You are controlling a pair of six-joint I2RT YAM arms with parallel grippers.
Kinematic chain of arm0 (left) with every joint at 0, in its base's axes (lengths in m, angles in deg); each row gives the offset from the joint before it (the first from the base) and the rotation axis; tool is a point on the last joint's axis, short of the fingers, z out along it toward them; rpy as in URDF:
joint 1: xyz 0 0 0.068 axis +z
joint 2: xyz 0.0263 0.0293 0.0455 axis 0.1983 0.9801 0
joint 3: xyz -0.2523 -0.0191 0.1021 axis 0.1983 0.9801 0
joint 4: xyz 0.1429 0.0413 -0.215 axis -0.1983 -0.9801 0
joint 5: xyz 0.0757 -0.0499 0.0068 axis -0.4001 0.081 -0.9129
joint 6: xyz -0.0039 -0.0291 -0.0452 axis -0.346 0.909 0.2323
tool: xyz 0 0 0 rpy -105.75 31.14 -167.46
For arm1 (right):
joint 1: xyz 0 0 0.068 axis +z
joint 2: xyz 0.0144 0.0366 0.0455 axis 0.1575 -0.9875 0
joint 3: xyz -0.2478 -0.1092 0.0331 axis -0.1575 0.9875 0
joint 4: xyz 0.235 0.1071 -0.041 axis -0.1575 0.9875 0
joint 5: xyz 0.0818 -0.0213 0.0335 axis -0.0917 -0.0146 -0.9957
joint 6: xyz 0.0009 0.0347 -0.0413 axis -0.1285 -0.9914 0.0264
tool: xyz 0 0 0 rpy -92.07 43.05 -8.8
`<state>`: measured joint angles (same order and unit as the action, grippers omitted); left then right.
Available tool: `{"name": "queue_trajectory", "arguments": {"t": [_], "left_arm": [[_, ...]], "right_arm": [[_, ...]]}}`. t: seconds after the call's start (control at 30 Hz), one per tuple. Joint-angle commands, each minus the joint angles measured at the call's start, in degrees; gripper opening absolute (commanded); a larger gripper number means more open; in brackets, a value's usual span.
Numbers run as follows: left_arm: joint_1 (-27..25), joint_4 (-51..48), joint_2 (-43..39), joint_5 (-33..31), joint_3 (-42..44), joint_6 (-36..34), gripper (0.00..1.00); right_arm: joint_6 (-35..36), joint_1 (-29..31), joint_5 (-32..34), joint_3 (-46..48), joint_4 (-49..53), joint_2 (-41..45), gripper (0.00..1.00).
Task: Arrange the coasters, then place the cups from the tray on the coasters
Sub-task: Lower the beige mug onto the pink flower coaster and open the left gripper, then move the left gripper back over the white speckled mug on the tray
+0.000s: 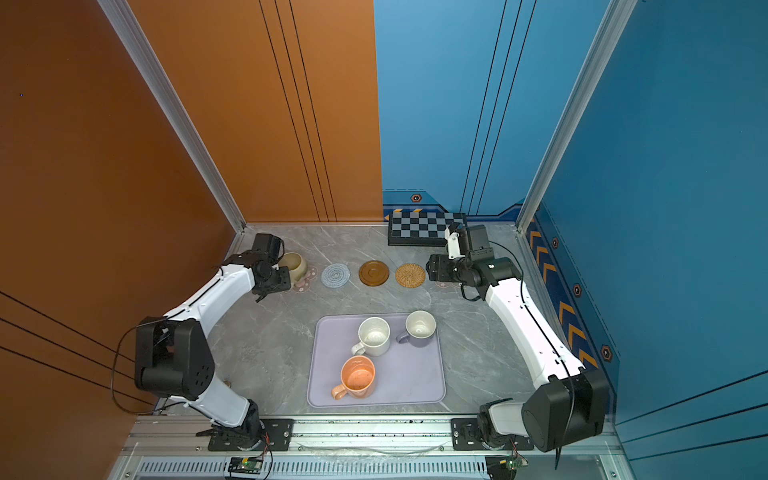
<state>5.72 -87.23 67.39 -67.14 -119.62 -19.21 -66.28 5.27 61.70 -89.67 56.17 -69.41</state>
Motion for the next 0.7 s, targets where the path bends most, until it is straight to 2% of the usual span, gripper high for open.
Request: {"name": "queue_trajectory", "arguments": {"t": [0.0,0.17,0.67], "left_arm": [[-1.6,-3.5,-3.7,-0.7,1.6,0.9,0.47],[-4.5,-5.5,-6.7,0.0,1.7,0.9,0.47],[-19.1,-7.8,-14.0,-1.5,6.4,4.2,0.48]], "right_arm": [[-0.8,1.3,2.2,1.3,3.2,2.1,0.78],[-1.3,2.3,5.9,3.4,5.5,4.6,0.78],[-4.7,5.5,7.9,8.6,11.4,14.9,0.78]]}}
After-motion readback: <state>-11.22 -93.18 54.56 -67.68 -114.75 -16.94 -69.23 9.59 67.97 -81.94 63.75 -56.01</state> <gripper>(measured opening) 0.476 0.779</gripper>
